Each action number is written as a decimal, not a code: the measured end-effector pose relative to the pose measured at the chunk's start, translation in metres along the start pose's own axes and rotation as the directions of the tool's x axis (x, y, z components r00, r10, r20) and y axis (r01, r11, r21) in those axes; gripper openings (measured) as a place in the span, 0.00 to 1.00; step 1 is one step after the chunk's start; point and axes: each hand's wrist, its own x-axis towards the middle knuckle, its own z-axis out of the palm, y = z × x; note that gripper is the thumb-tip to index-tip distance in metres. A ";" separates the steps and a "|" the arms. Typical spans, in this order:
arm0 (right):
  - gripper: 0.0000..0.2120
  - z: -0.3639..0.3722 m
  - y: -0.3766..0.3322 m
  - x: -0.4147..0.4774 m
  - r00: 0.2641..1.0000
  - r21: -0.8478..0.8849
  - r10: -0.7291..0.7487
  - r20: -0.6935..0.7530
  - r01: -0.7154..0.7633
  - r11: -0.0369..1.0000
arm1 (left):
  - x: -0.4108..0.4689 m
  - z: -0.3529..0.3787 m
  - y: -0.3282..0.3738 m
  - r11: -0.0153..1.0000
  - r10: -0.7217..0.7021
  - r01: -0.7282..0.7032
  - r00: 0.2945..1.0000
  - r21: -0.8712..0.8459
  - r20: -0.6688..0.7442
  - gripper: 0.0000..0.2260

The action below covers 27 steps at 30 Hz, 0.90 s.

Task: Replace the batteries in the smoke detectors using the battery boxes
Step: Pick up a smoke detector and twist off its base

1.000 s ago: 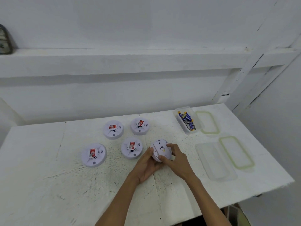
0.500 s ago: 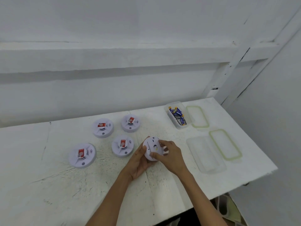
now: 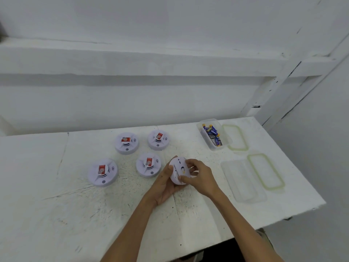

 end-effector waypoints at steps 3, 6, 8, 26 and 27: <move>0.33 -0.005 -0.001 0.003 1.000 -0.034 -0.014 0.022 0.015 0.999 | -0.001 0.003 0.001 1.000 0.006 -0.006 1.000 -0.024 0.009 0.35; 0.33 -0.004 -0.005 0.005 0.998 -0.090 -0.037 0.047 0.041 0.995 | -0.003 0.006 0.001 0.997 -0.007 0.009 1.000 -0.077 0.028 0.33; 0.35 -0.001 -0.007 0.005 0.999 -0.094 -0.023 0.042 0.027 0.995 | -0.002 0.004 -0.001 0.992 -0.031 0.032 0.999 -0.125 0.013 0.28; 0.28 0.000 -0.010 0.004 0.994 -0.169 0.105 0.005 -0.103 0.980 | -0.008 0.011 0.003 0.999 -0.039 0.039 0.999 -0.001 0.030 0.37; 0.28 -0.001 -0.010 0.004 0.995 -0.174 0.104 0.004 -0.102 0.980 | -0.008 0.012 0.003 0.999 -0.038 0.038 0.999 0.022 0.027 0.37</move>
